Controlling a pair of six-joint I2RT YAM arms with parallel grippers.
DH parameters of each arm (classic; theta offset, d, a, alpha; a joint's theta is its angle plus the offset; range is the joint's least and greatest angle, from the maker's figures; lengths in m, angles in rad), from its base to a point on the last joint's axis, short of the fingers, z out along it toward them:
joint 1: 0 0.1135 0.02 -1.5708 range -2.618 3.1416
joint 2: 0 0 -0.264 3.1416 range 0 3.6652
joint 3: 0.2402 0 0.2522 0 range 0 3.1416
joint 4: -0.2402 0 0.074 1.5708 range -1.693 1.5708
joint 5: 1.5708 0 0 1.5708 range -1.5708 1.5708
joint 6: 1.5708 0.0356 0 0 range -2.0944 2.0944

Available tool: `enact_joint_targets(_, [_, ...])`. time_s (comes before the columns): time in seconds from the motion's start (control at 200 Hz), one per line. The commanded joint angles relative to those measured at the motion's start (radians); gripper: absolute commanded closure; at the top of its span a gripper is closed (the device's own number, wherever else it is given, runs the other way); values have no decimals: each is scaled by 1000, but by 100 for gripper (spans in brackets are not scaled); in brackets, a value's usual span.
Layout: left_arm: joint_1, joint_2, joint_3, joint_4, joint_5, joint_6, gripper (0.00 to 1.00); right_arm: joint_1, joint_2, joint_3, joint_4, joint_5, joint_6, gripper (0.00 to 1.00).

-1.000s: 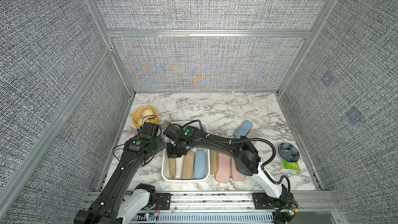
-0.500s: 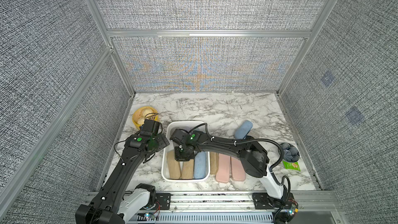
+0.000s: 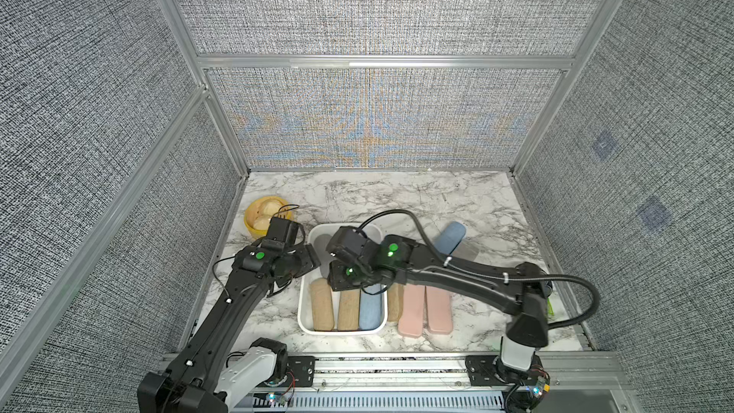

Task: Put the glasses cases into the storage boxes
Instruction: Adjust the glasses case in the storage box, then pick up the glasses case at the center of the board.

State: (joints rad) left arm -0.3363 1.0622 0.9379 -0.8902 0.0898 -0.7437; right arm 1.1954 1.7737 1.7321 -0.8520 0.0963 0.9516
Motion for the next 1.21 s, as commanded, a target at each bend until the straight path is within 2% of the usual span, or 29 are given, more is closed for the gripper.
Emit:
enact_joint_targets(0.0, [-87, 56, 54, 94, 55, -12, 14, -7, -93, -58, -278, 301, 91, 42])
enact_joint_targets(0.055, [-142, 105, 85, 130, 64, -25, 12, -17, -142, -99, -355, 347, 125, 38])
enact_joint_targets(0.23, [-287, 300, 205, 205, 107, -58, 13, -88, -264, -227, -541, 396, 240, 36])
enact_joint_targets(0.405, [-399, 473, 352, 201, 97, -44, 14, -230, -360, -367, -567, 347, 216, 34])
enact_joint_targets(0.51, [-430, 568, 451, 158, 91, -17, 15, -335, -417, -454, -518, 310, 174, 27])
enact_joint_targets(0.58, [-439, 598, 478, 156, 88, -12, 16, -419, -445, -507, -448, 267, 116, 16])
enact_joint_targets(0.71, [-440, 584, 485, 144, 50, 12, 17, -577, -431, -594, -287, 183, -1, 1])
enact_joint_targets(0.795, [-439, 554, 489, 109, -8, 36, 16, -646, -359, -612, -215, 155, -65, 1])
enact_joint_targets(0.955, [-414, 509, 495, -4, -120, 60, 14, -712, -248, -617, -99, 131, -143, 1])
enact_joint_targets(1.201, [-308, 334, 320, 18, -115, 72, 13, -772, -108, -617, -15, 124, -159, 1])
